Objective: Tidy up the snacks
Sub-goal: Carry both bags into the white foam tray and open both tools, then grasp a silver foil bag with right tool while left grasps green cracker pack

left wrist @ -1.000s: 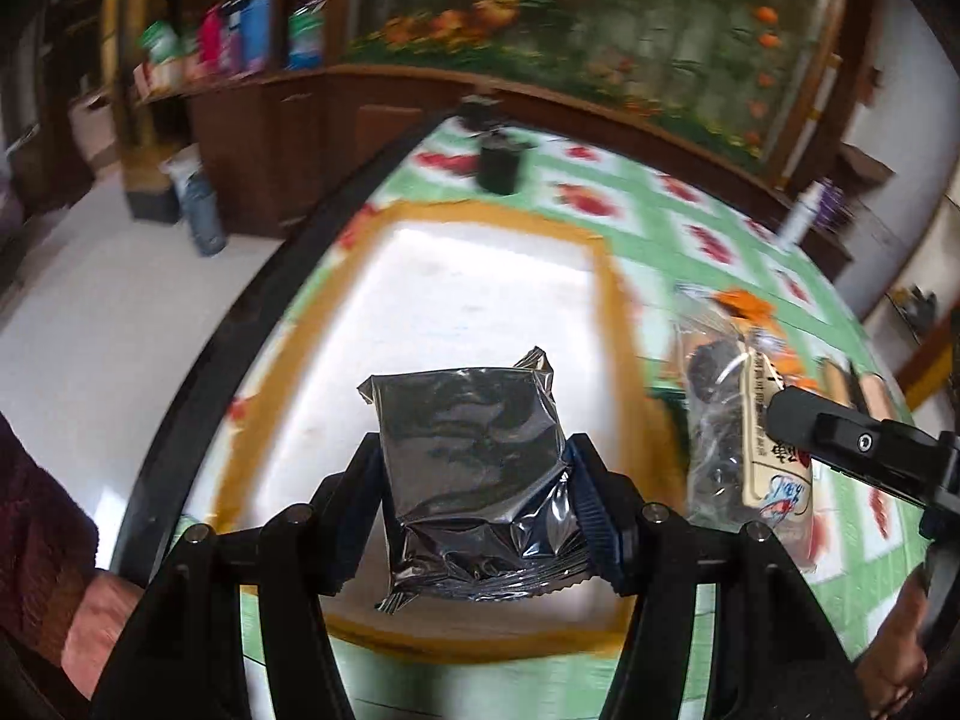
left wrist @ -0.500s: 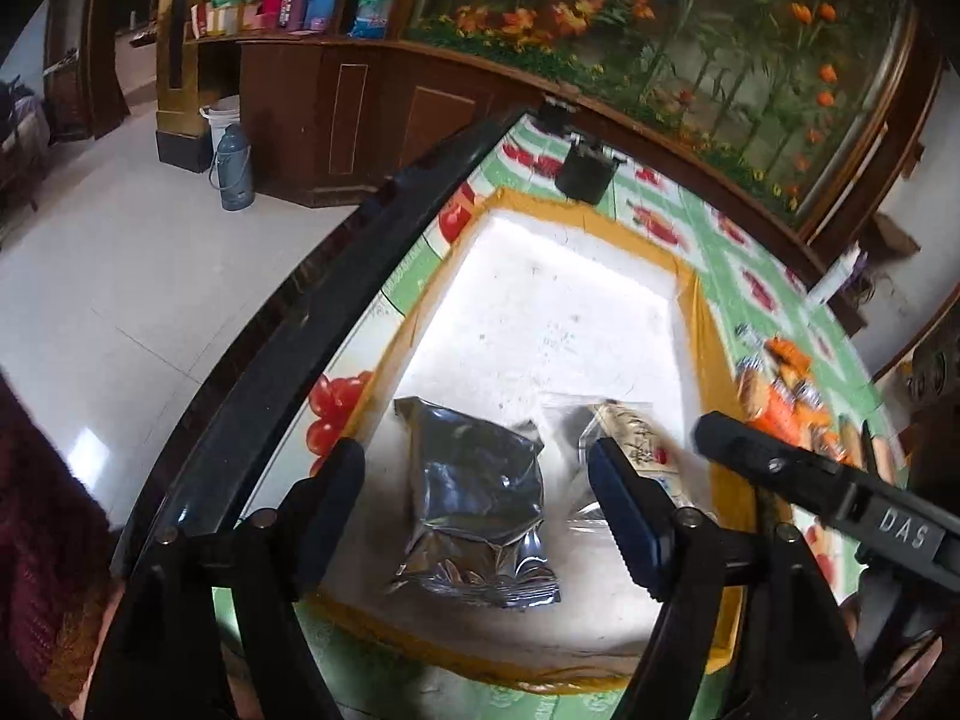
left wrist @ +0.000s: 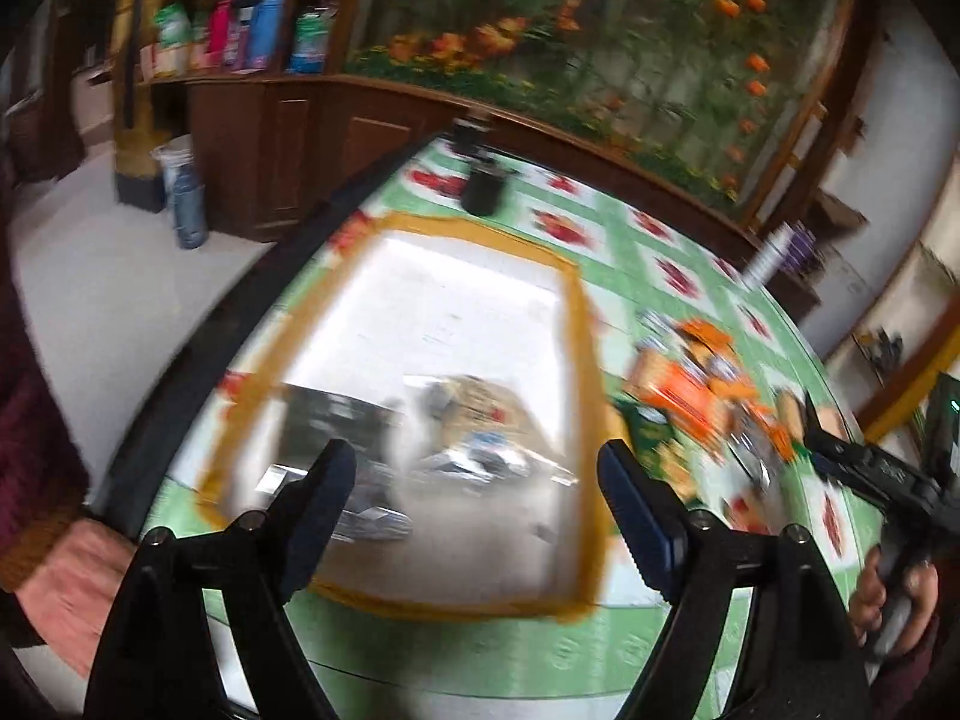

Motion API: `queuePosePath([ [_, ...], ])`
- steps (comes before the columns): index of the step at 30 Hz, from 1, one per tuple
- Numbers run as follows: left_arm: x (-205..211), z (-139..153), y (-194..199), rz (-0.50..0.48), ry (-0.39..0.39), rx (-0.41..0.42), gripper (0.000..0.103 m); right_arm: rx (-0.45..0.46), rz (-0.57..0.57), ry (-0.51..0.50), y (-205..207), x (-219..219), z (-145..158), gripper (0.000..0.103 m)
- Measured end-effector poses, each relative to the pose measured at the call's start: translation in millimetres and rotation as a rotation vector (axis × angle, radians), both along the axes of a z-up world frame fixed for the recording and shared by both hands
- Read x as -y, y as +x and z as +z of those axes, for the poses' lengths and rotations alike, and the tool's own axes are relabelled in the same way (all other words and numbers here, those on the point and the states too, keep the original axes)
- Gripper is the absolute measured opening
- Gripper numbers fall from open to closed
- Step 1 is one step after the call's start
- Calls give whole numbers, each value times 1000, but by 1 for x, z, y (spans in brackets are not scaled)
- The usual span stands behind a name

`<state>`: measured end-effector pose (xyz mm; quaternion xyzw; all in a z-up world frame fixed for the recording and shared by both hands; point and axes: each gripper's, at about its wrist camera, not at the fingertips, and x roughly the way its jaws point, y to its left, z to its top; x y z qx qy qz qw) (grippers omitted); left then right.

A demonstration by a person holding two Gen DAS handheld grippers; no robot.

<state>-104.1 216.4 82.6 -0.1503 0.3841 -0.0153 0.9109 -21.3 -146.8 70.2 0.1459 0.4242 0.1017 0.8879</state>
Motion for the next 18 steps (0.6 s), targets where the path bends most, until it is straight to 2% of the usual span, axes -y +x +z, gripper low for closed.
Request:
queuePosePath([
  [4,42,-3,3,-104,41,-25,82,-39,-95,15,-2,41,-18,64],
  [9,76,-8,5,-177,77,-53,82,-22,-93,18,7,47,-25,70],
  [11,85,-9,6,-192,95,-62,82,2,-71,-11,14,40,-25,83],
  [12,89,-10,7,-196,103,-66,82,14,-57,-46,19,36,-27,86],
  [18,104,-17,17,-206,125,-96,82,-4,30,-184,46,9,-43,88],
])
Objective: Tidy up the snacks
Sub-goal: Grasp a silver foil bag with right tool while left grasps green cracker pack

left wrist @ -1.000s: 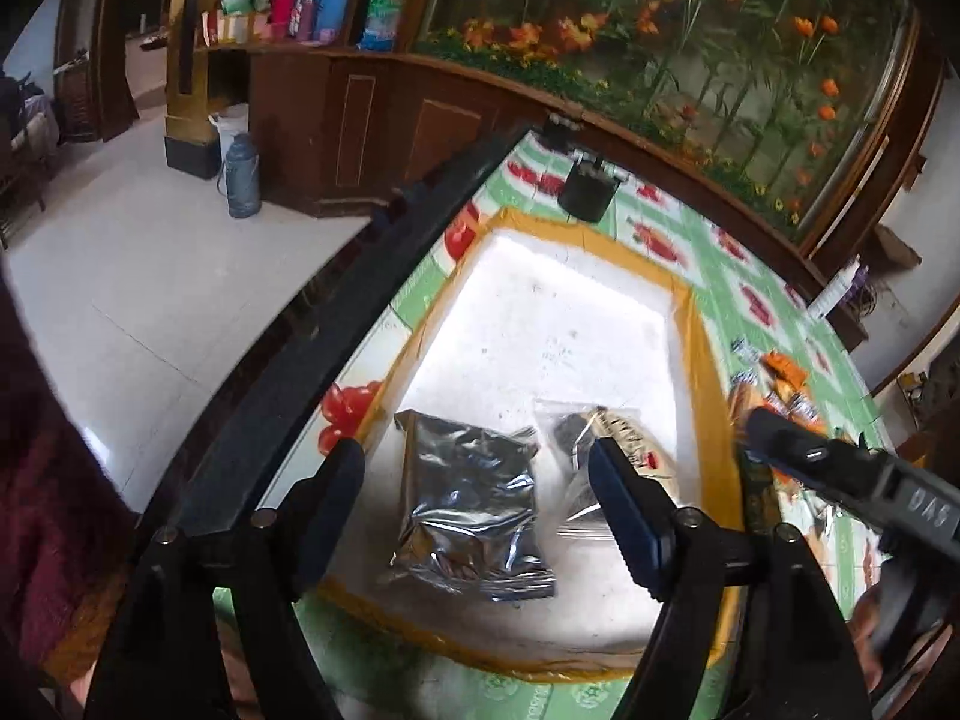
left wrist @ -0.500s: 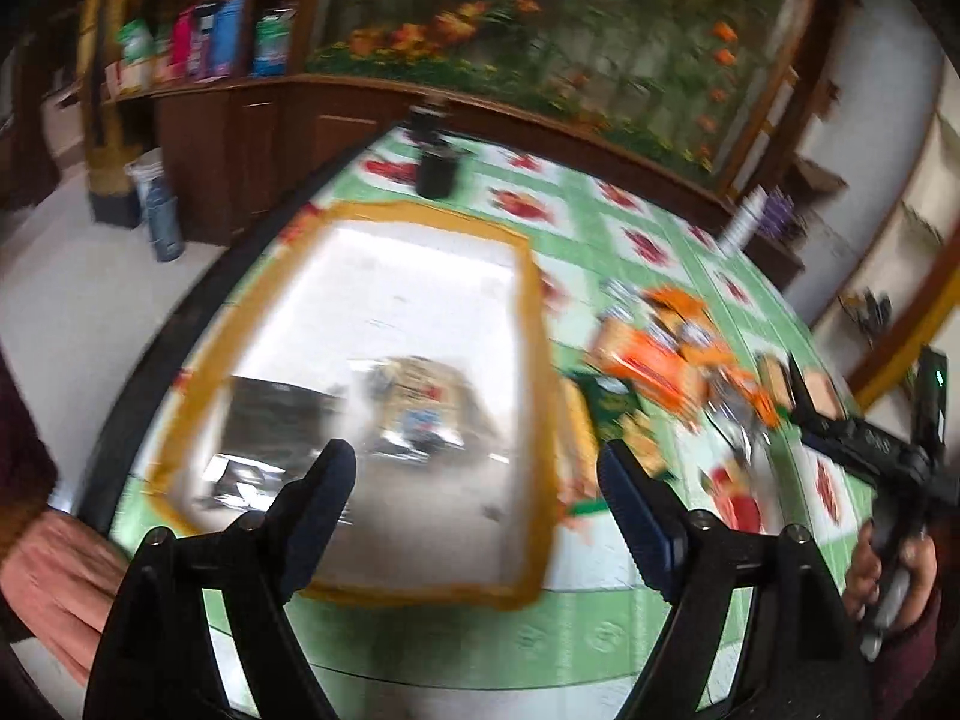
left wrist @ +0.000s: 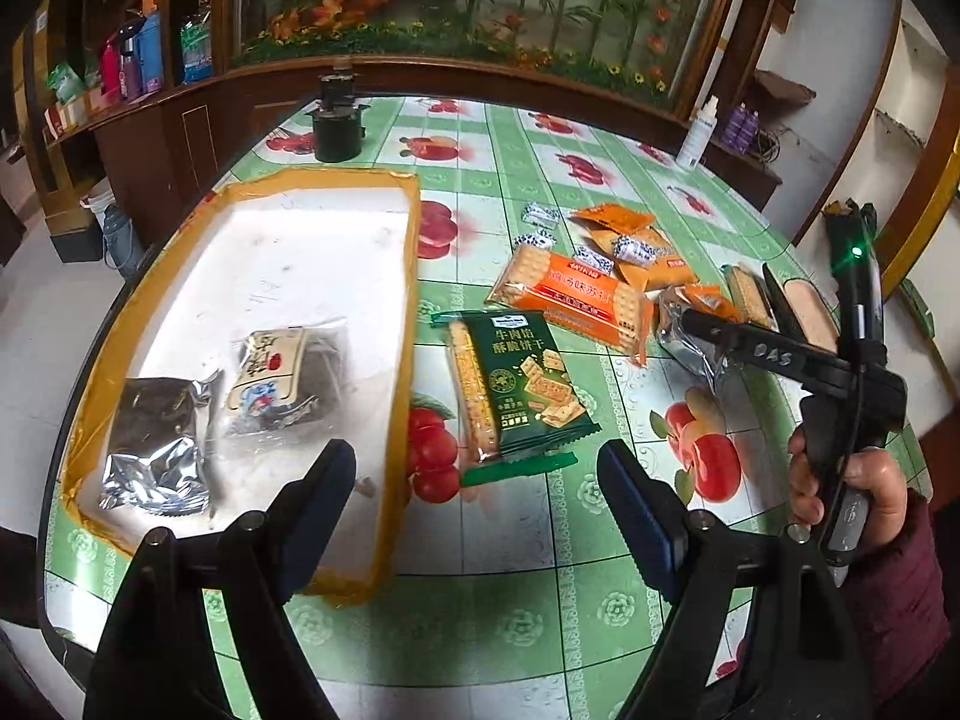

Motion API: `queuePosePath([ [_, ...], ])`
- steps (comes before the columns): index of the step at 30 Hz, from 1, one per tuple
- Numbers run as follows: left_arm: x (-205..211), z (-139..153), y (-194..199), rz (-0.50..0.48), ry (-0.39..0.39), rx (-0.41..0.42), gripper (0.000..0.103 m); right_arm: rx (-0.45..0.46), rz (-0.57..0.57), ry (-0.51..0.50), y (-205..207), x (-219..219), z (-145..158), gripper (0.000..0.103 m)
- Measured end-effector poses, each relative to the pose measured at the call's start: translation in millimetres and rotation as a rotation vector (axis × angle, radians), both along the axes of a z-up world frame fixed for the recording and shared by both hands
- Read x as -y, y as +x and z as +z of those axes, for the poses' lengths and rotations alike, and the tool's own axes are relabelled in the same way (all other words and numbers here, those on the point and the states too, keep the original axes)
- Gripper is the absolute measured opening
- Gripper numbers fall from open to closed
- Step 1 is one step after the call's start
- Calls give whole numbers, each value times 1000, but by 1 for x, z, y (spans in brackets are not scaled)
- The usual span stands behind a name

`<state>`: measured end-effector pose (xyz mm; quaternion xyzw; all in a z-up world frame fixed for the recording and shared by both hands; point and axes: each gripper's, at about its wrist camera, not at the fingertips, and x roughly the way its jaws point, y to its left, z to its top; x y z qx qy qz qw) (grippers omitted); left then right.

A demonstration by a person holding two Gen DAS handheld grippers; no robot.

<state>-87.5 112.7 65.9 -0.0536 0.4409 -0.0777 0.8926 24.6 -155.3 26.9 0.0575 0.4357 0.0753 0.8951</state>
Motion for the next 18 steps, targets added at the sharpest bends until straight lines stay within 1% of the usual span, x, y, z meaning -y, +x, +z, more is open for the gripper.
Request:
queuePosePath([
  [3,9,-3,6,-12,14,-8,82,-14,25,-78,3,-13,-8,88],
  [4,13,-3,9,-20,20,-9,82,-23,34,-96,4,-15,-11,82],
  [5,17,-3,11,-28,25,-9,82,-35,45,-100,4,-17,-14,64],
  [6,21,-3,12,-37,30,-7,82,-51,55,-95,2,-18,-16,64],
  [9,34,-3,19,-72,51,16,82,-46,49,-80,-5,-15,-18,64],
  [11,43,-6,30,-75,94,28,82,-38,43,-55,-9,-10,-18,64],
  [16,55,-25,60,-59,171,-11,82,-8,26,1,-15,-3,-18,64],
  [17,57,-29,64,-55,192,-16,81,-7,26,7,-15,-2,-17,64],
  [18,60,-32,67,-51,211,-21,74,-6,27,13,-15,-2,-17,64],
])
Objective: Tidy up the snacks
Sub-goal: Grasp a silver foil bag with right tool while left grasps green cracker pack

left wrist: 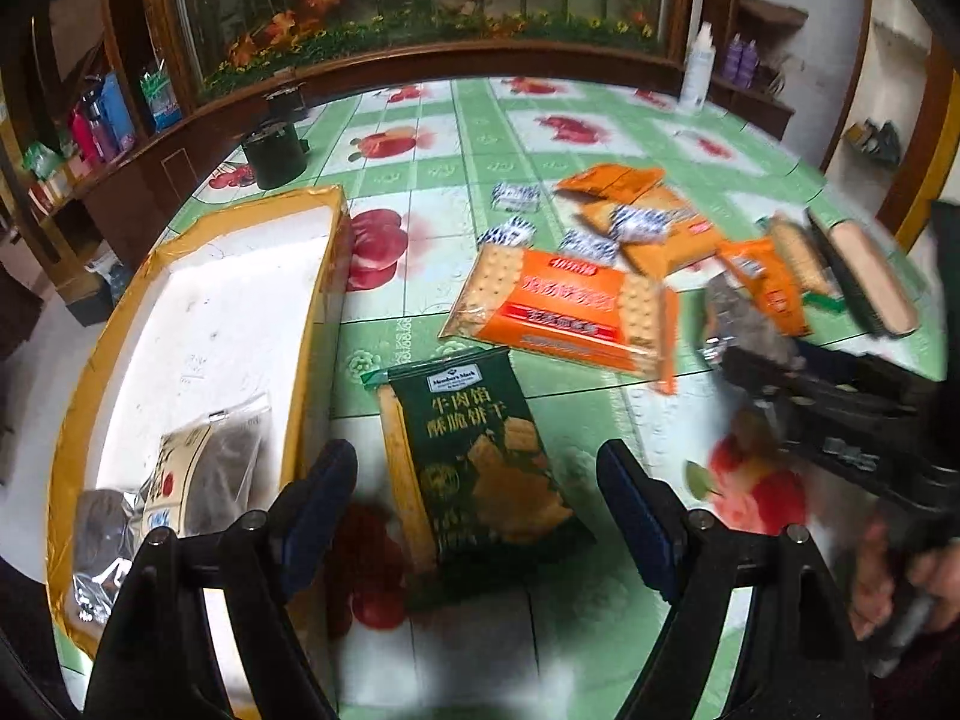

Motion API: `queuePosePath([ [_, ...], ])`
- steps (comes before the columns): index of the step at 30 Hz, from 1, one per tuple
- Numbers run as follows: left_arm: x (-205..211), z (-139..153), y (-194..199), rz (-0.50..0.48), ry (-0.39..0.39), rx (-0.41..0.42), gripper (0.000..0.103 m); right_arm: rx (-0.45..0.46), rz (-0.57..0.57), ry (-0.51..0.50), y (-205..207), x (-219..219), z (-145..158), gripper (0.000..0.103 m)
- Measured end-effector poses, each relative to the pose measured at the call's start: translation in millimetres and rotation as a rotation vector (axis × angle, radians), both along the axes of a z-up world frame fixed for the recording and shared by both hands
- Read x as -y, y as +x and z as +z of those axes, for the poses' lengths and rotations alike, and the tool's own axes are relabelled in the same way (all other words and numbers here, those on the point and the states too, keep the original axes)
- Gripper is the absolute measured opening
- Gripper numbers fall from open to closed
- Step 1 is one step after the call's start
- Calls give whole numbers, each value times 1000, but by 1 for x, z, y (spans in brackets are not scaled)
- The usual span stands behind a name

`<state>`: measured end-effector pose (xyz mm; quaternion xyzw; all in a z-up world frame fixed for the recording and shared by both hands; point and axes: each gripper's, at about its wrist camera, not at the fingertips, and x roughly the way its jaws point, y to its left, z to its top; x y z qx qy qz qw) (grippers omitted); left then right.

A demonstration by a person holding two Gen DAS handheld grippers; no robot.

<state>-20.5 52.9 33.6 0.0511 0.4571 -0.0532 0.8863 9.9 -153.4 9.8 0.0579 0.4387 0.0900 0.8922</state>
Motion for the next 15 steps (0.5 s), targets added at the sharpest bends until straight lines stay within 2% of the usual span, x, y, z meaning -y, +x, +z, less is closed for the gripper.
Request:
queuePosePath([
  [1,2,-3,2,2,18,-7,54,1,1,3,0,0,0,64],
  [2,4,-7,4,1,31,-19,46,2,2,2,0,0,0,64],
  [3,6,-7,3,6,58,5,43,4,2,1,0,0,0,64],
  [4,8,-7,3,0,74,13,43,6,0,2,0,1,0,64],
  [8,8,-5,-2,-7,41,27,43,8,-16,17,-1,5,0,64],
  [15,-15,29,-24,-2,-135,64,43,38,-52,74,-5,18,5,64],
])
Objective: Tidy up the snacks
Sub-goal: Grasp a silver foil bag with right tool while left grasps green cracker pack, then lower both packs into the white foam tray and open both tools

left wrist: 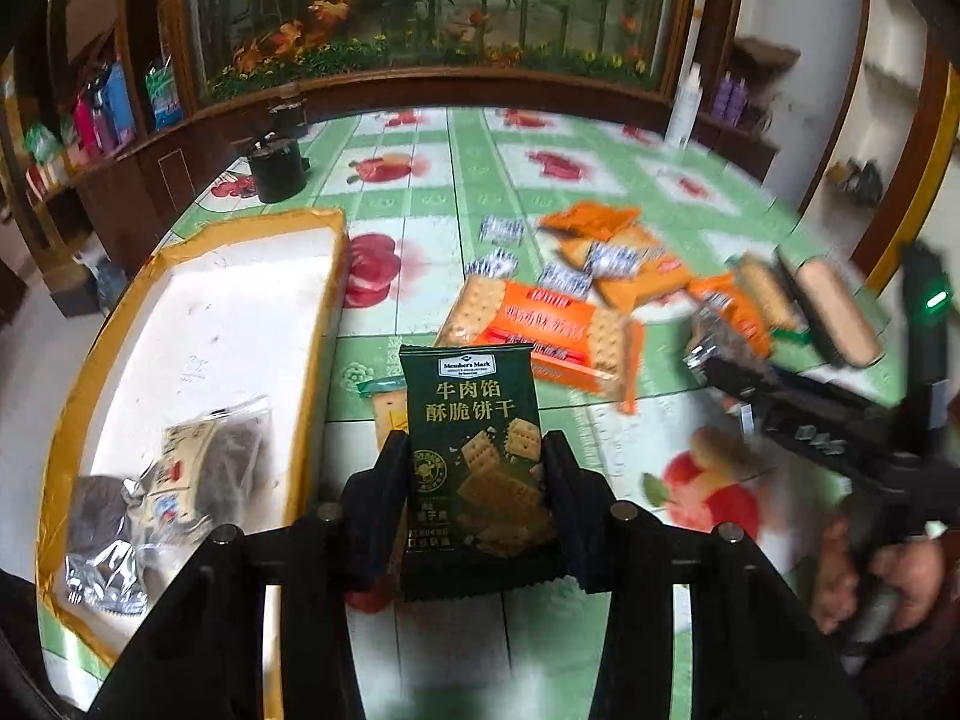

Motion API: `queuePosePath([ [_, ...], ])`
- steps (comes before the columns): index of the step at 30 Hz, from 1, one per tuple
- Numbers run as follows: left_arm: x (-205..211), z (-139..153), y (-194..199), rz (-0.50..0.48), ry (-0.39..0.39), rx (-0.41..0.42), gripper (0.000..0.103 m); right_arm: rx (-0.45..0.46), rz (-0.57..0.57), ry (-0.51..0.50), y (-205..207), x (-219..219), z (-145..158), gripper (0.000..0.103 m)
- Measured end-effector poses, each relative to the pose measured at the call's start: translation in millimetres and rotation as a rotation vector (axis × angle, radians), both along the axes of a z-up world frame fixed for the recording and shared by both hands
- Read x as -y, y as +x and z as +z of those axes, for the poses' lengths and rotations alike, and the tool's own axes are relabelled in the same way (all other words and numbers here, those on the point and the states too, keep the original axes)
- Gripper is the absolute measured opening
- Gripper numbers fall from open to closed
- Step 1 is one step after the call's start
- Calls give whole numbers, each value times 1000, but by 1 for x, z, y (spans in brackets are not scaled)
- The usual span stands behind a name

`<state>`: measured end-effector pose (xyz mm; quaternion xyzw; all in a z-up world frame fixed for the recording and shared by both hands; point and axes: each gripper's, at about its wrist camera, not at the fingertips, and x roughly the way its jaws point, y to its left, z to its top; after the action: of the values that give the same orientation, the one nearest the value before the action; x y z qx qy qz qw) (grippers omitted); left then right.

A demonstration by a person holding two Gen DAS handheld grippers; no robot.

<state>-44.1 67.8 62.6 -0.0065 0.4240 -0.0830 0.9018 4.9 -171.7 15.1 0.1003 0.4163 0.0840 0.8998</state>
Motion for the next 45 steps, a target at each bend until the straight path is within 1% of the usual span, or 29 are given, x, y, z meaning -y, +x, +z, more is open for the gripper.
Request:
queuePosePath([
  [4,-20,19,-18,23,-61,35,43,14,-3,9,-2,0,3,64],
  [9,-50,32,-33,62,-100,56,43,24,-18,45,-10,1,7,64],
  [11,-66,37,-34,83,-110,58,44,41,-15,53,-19,-1,16,64],
  [13,-89,40,-32,122,-115,63,44,62,16,73,-27,-8,32,64],
  [17,-130,39,-24,199,-107,64,44,108,114,56,-33,-44,68,64],
  [20,-161,33,-11,249,-118,46,44,103,195,71,-27,-79,81,64],
  [22,-180,25,0,277,-131,24,44,82,249,87,-20,-106,83,64],
  [26,-206,8,23,307,-155,-19,44,39,336,86,-1,-164,78,64],
  [29,-216,-3,38,316,-161,-44,44,3,387,63,15,-207,68,64],
  [32,-223,-11,46,323,-173,-58,44,-31,422,46,31,-240,55,64],
  [36,-228,-15,50,331,-196,-66,44,-67,447,30,46,-267,40,64],
  [38,-234,-17,51,341,-211,-69,44,-69,450,16,53,-276,35,64],
  [41,-238,-17,50,332,-244,-74,47,-82,463,25,58,-285,29,65],
  [45,-238,-12,46,326,-272,-66,63,-94,457,56,62,-286,27,66],
])
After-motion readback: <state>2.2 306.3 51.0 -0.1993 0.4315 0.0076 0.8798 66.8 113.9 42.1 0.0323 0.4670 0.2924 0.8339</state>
